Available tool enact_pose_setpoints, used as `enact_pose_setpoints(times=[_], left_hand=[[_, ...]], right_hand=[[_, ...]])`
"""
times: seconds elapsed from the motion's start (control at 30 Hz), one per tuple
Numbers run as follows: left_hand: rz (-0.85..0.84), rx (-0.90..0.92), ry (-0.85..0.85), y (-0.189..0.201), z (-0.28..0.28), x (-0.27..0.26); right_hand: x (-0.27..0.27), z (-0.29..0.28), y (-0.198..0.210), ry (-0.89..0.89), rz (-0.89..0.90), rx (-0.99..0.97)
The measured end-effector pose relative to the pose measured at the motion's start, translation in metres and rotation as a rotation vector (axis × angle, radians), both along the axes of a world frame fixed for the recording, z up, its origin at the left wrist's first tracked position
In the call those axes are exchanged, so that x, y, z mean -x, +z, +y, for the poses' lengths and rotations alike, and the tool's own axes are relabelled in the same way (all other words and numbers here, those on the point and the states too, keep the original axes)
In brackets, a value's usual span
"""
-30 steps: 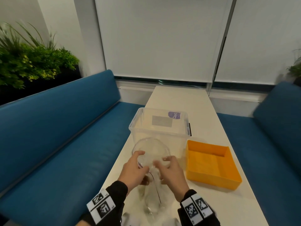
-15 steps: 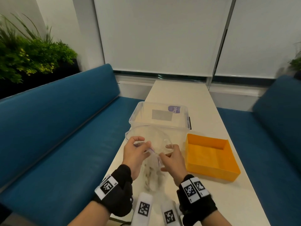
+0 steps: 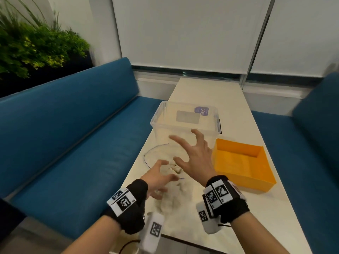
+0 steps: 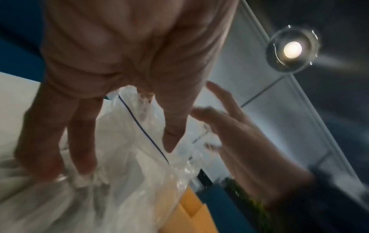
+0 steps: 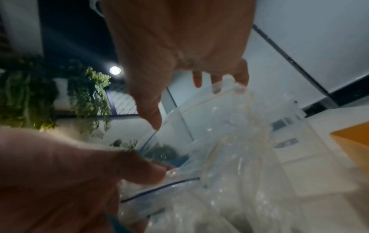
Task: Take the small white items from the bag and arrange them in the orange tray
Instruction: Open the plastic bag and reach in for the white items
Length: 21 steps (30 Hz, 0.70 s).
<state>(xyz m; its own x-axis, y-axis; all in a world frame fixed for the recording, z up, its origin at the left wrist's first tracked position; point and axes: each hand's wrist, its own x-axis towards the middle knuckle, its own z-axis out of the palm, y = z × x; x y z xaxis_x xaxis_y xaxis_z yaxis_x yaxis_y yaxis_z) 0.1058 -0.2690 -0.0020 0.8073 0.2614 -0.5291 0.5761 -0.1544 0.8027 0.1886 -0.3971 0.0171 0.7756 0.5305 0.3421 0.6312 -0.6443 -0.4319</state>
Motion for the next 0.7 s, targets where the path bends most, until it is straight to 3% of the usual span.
enact_pose_setpoints(times=[0.07, 0.13, 0.2, 0.27, 0.3, 0.4, 0.5, 0.6, 0.7], left_hand=[[-0.003, -0.103, 0.009, -0.015, -0.003, -0.002], [-0.022, -0.199, 0.055, -0.029, 0.003, -0.001], [-0.002, -0.462, 0.022, -0.036, 0.021, 0.004], [0.005, -0.792, -0.058, -0.038, 0.04, 0.007], [-0.03, -0.852, -0.07, -0.034, 0.045, 0.007], [-0.12, -0.768, -0.111, -0.022, 0.053, -0.002], [-0.109, -0.494, -0.271, -0.003, 0.052, -0.004], [-0.266, -0.338, -0.181, 0.008, 0.044, -0.005], [-0.232, -0.467, 0.026, -0.009, 0.022, -0.004]], right_hand=[[-0.002, 0.012, -0.011, 0.114, 0.056, 0.257], [-0.007, 0.008, -0.026, 0.121, 0.233, 0.458], [-0.009, -0.005, -0.038, 0.008, 0.419, 0.462], [-0.001, -0.019, -0.041, -0.069, 0.495, 0.401], [0.008, -0.024, -0.039, -0.06, 0.519, 0.38], [0.033, -0.034, -0.025, 0.063, 0.59, 0.362], [0.04, -0.037, 0.006, 0.112, 0.547, 0.363], [0.031, -0.029, 0.029, 0.029, 0.231, 0.342], [0.024, -0.005, 0.027, 0.076, 0.007, 0.425]])
